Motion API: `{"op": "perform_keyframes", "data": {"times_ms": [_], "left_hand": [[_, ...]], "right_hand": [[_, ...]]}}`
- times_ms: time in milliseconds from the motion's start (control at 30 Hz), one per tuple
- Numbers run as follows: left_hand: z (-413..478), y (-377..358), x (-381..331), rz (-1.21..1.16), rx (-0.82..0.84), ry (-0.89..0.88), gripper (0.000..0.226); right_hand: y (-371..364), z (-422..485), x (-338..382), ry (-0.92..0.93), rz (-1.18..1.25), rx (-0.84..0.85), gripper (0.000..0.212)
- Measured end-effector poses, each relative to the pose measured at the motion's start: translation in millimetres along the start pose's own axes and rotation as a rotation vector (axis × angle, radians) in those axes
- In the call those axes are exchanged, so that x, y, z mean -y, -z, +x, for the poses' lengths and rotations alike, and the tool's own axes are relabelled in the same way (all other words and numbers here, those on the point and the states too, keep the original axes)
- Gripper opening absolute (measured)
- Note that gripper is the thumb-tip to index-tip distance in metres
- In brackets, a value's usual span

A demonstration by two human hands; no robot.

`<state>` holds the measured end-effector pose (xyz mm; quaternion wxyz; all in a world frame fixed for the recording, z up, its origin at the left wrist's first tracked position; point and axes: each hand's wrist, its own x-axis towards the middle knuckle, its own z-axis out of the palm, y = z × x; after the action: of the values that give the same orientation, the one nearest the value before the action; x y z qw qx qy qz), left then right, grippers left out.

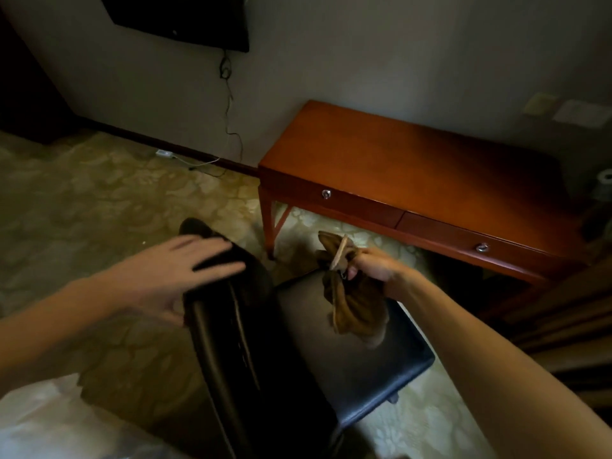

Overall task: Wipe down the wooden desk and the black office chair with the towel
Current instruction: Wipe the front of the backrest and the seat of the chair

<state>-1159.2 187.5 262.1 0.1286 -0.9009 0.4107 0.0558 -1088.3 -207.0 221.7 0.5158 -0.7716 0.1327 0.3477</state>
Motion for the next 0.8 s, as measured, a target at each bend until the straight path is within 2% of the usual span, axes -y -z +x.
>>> {"op": "perform_keyframes", "data": {"times_ms": [167,267,400,533,800], "left_hand": [[35.2,-4.7,-34.0,-0.028,0.16,-0.316,0.125],[51.8,-11.3,-61.0,-0.093,0.165,-0.389,0.12],[63.1,-10.3,-100.8,-0.304,0.181,-0.334,0.108],[72.4,1.4,-122.1,-0.309,0.191,-0.288,0.102],[84.6,17.6,-143.8,-0.354,0.175,-0.204,0.093]], "right_hand": [[-3.4,-15.5,-0.9,-0.011,0.064,-0.062,0.026],[9.7,-23.8,-2.8,-0.005,0.056,-0.097,0.028],[33.4,-36.6,-14.3,-0.026,0.052,-0.125,0.028],[48.2,-48.0,-29.8,-0.047,0.018,-0.145,0.032],[47.9,-58.2,-63.4,-0.075,0.001,-0.193,0.028]]}}
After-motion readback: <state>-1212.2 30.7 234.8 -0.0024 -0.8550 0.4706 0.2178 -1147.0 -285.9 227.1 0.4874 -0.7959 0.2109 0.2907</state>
